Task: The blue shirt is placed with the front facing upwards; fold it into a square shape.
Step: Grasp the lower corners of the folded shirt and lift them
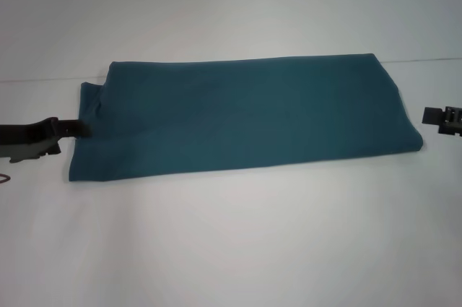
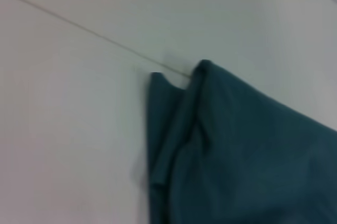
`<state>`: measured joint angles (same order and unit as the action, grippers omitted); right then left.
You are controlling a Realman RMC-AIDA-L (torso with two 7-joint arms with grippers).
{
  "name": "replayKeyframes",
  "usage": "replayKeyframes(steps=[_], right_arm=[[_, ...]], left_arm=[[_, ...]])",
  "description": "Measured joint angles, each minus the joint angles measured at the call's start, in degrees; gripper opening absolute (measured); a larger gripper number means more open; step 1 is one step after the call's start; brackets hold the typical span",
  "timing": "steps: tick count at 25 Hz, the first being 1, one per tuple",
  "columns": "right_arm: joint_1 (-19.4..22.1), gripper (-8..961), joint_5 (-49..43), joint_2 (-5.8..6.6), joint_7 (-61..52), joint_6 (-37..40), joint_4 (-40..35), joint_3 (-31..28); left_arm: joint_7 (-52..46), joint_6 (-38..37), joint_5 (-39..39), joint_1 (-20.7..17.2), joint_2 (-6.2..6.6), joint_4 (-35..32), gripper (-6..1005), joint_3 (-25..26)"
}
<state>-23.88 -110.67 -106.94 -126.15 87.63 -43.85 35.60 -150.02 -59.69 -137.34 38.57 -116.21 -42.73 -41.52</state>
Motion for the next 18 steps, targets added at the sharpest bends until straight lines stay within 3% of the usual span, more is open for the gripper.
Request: replayKeyframes(steps=[18], right_arm=[[0.1,857,-3.7,0.16,0.7,-0.5,-0.5,-2.9]], left_arm=[[3.7,3.3,-0.7,0.3,-0.71,4.6,681,-1.3]])
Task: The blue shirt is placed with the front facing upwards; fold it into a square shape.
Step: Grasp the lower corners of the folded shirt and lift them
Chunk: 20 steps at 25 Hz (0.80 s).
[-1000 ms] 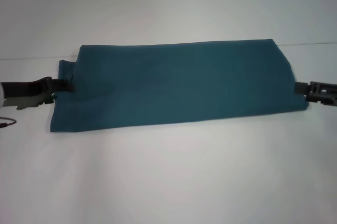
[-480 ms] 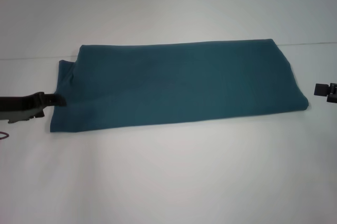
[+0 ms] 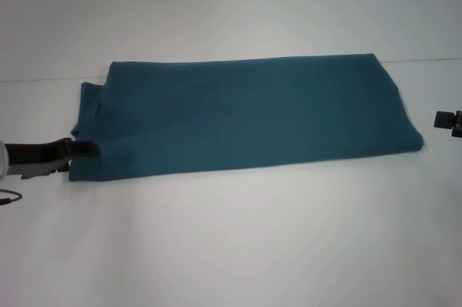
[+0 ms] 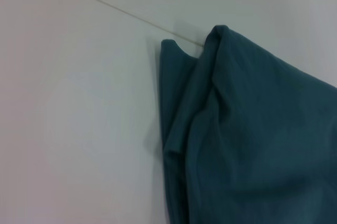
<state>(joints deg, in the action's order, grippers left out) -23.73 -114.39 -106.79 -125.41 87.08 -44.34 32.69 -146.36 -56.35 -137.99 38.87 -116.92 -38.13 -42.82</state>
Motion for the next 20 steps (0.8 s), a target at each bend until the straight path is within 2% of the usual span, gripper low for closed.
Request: replayKeyframes(steps=[7,13,20], right_arm=[[0.0,857,0.3,-0.04,0.0,0.3,-0.1,-0.1],[0.1,857,0.3,-0.08,0.0,0.4,-0.1,-0.9],[0.0,857,0.3,-0.19,0.4,0.8,-0.1,-1.5]], left_arm=[[0.1,0.2,0.0,0.7,-0.84,0.1,674,-1.8],[0.0,1.0,0.0,1.8,-0.87,1.2,667,-2.2],[-0.8,2.1,0.0,1.1,-0.92,1.0,660,-1.6]])
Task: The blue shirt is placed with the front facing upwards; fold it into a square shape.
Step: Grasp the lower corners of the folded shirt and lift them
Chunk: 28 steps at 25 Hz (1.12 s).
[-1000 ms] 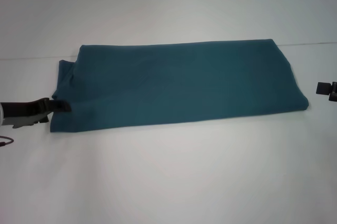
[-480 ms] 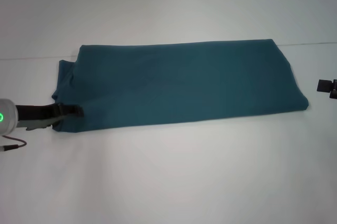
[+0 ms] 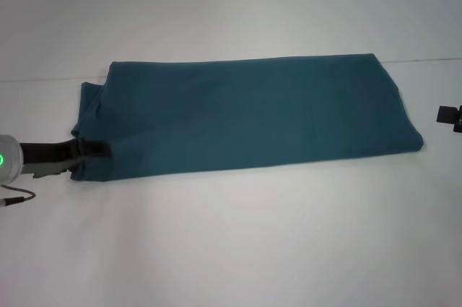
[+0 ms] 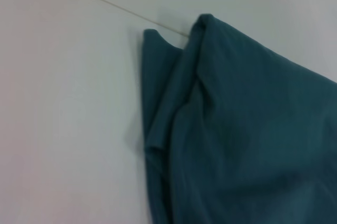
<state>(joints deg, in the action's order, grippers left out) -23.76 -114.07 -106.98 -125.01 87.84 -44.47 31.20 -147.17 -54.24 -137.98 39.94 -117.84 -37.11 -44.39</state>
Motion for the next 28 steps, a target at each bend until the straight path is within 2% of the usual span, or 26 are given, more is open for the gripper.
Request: replayKeyframes(steps=[7,12,19,26,28], right_arm=[[-0.1,857,0.0,-0.10,0.0,0.1,0.0,0.0],[-0.3,858,0.0,-0.10,0.0,0.1,0.0,0.0],[-0.4,858,0.0,-0.01,0.0,0.1,0.0,0.0],[-0.8,857,0.0,0.17,-0.3,0.0,0.0,-0.2],[-1.0,857,-0.2,0.19,-0.4,0.0,0.0,-0.2]], left_arm=[[-1.9,-0.2,-0.3,-0.2,0.33,0.3,652,-0.1],[-1.7,-0.2,-1.3,0.9,0.28,1.7,647,-0.5],[-2.0,0.7,-4.0,1.6,-0.55,0.5,640,-0.7],[-2.8,1.0,-6.2,2.0,-0.75,0.5,632,-0.8],[-2.8,1.0,-6.2,1.9,-0.76,0.4,501,-0.8]])
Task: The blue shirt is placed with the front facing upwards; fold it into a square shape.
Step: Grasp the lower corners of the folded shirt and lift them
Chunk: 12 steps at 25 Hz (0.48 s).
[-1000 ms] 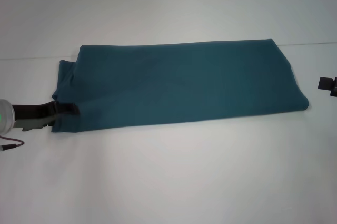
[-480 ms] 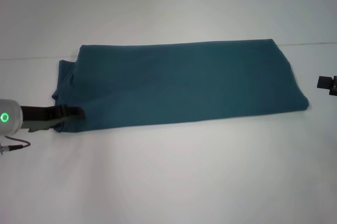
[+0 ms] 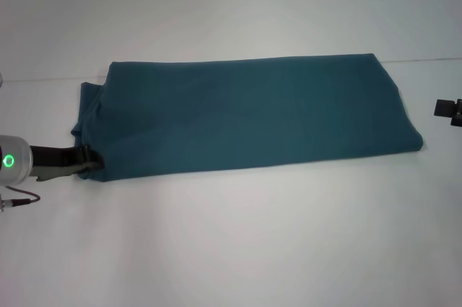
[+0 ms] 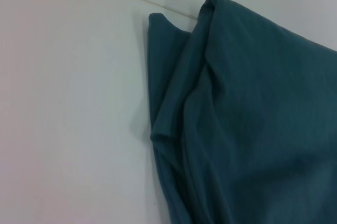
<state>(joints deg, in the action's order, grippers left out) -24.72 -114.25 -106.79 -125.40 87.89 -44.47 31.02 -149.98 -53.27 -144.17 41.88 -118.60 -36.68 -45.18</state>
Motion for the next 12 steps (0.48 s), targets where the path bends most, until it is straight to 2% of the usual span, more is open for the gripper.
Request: replayKeyframes(steps=[1,6,12], right_arm=[[0.0,857,0.0,0.00,0.0,0.0,0.0,0.0],[-0.2,857,-0.1,0.09,-0.4,0.0,0.0,0.1],[-2.4,858,-5.4,2.05,-5.4,-0.2,-0.5,0.9]], left_arm=[[0.0,0.0,0.0,0.0,-0.01,0.0,436,0.0],[0.0,-0.1,0.0,0.1,-0.04,-0.5,239,-0.5],[0.0,-2.4,0.3,0.2,-0.04,-2.6,12,-0.5]])
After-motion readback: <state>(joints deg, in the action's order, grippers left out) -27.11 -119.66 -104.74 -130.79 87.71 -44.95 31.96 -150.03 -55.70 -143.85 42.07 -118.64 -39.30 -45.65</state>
